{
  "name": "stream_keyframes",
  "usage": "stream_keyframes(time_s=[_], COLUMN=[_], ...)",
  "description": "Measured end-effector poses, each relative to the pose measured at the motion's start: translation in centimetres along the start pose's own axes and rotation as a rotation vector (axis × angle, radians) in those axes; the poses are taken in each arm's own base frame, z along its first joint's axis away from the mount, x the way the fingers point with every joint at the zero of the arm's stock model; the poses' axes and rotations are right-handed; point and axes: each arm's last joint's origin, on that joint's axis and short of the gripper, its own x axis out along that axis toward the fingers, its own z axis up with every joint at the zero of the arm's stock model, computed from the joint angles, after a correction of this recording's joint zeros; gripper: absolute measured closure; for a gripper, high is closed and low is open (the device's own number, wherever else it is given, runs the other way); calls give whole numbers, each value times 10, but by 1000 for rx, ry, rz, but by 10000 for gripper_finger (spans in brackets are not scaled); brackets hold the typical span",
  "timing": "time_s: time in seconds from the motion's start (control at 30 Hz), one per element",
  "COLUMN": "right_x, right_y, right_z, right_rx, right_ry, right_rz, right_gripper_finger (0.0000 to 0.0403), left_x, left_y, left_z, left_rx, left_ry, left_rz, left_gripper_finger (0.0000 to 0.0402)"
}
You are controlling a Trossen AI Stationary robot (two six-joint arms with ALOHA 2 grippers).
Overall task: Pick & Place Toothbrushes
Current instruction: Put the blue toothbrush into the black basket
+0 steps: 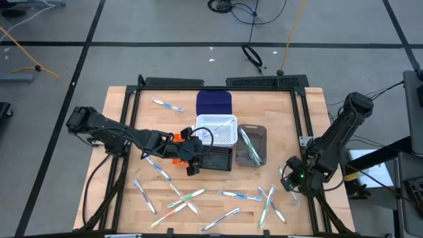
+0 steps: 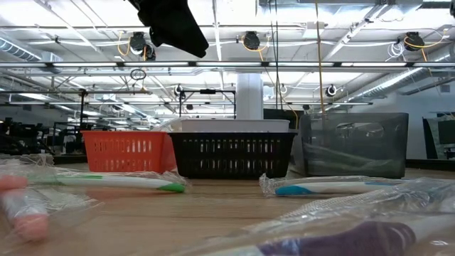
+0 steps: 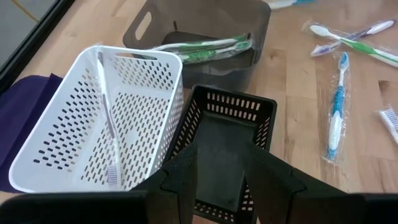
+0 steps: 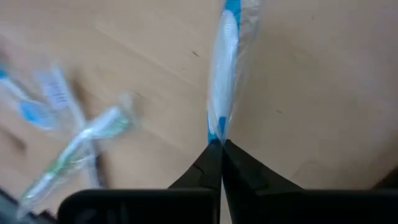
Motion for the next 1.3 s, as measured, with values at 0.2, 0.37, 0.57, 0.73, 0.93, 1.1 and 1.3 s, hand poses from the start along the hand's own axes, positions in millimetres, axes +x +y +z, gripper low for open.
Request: stream_keyframes(time_s=[0.2, 0.37, 0.57, 0.73, 0.93, 1.1, 1.3], right_x=[-34, -60, -71, -76, -85, -90, -91], right_y=[17, 40, 62, 83, 112, 132, 149], right_z=[3, 1, -1, 2, 13, 23, 35], right_rx=[-88, -259, -461, -602, -732, -821, -850], right_ry=[-173, -379, -629, -796, -996, -1168, -1317], right_rz=[166, 354, 511, 547, 573, 555, 512], right_gripper_finger=[402, 402, 402, 402, 403, 403, 403], left_x=[0, 0, -1, -6, -13, -15, -16], left_y=[0, -1, -4, -11, -16, -16, -17], left_z=[0, 2, 13, 31, 45, 50, 53], left_rx=[0, -27, -61, -39, -24, -32, -46], left_ry=[0, -18, -126, -285, -439, -494, -535], left_rz=[0, -6, -70, -223, -341, -352, -362], left_gripper_finger=[275, 275, 275, 275, 275, 275, 275])
